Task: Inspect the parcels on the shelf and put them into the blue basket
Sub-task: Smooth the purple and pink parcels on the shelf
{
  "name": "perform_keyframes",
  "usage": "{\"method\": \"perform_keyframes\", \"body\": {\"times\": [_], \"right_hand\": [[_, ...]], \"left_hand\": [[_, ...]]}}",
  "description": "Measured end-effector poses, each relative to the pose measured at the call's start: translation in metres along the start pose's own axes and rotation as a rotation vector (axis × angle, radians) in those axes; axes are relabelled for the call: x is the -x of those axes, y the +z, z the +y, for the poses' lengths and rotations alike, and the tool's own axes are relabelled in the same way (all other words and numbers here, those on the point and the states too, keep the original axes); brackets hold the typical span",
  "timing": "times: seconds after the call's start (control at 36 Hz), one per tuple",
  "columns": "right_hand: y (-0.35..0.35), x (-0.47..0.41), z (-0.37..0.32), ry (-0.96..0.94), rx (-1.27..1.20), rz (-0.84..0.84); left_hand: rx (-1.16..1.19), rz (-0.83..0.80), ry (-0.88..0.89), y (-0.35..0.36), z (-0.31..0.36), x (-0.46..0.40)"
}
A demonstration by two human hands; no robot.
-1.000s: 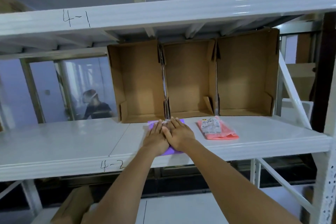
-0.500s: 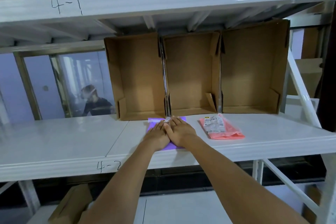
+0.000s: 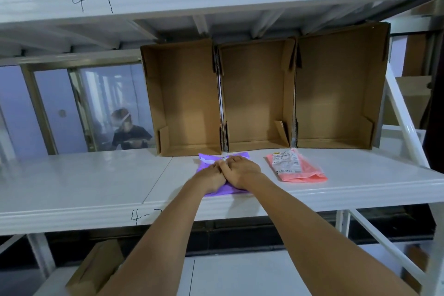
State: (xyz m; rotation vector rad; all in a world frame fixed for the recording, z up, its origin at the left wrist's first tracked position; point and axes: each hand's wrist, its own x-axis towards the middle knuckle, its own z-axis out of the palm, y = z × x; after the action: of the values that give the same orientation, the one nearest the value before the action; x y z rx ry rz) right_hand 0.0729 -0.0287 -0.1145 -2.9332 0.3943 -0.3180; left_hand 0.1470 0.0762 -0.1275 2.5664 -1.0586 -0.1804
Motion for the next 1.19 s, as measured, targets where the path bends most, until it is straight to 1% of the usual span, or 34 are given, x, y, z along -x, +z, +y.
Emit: {"method": "perform_keyframes", "body": {"times": [0.08, 0.22, 0.28, 0.39, 0.64, 0.86, 0.97, 1.06, 1.08, 1.14, 1.17, 1.19], "right_hand": [[0.000, 0.002, -0.001, 0.011, -0.021, 0.014], [0.003, 0.008, -0.001, -0.006, -0.016, 0.053], [0.005, 0.008, 0.000, -0.019, -0.005, 0.056], [0.005, 0.006, 0.000, -0.015, 0.015, 0.036], [0.000, 0.009, -0.002, -0.005, 0.000, -0.001], [0.001, 0.010, -0.002, -0.005, -0.002, 0.006], [0.003, 0.012, 0.000, -0.001, -0.100, 0.052], [-0.002, 0.015, 0.002, 0.022, -0.264, 0.036], [-0.003, 0.016, 0.003, 0.046, -0.367, 0.038], [-0.009, 0.017, 0.008, 0.116, -0.585, 0.084], [-0.012, 0.017, 0.011, 0.150, -0.635, 0.127], [-0.014, 0.015, 0.015, 0.170, -0.614, 0.171]], "left_hand": [[0.032, 0.005, 0.013, -0.002, 0.003, 0.004], [-0.071, 0.056, 0.020, 0.004, 0.002, 0.004], [-0.103, 0.052, 0.001, 0.006, 0.001, 0.003], [-0.096, 0.039, -0.023, 0.005, 0.002, 0.004], [-0.097, 0.004, -0.016, 0.000, 0.006, 0.009], [-0.100, 0.008, -0.031, 0.002, 0.006, 0.011], [-0.100, 0.080, -0.042, 0.006, 0.006, 0.012], [-0.050, 0.109, -0.016, 0.005, 0.003, 0.011], [0.010, 0.120, -0.024, 0.004, 0.003, 0.009], [0.226, 0.166, -0.077, -0.004, 0.007, 0.009], [0.279, 0.205, -0.096, -0.007, 0.007, 0.008], [0.300, 0.253, -0.105, -0.012, 0.008, 0.009]]}}
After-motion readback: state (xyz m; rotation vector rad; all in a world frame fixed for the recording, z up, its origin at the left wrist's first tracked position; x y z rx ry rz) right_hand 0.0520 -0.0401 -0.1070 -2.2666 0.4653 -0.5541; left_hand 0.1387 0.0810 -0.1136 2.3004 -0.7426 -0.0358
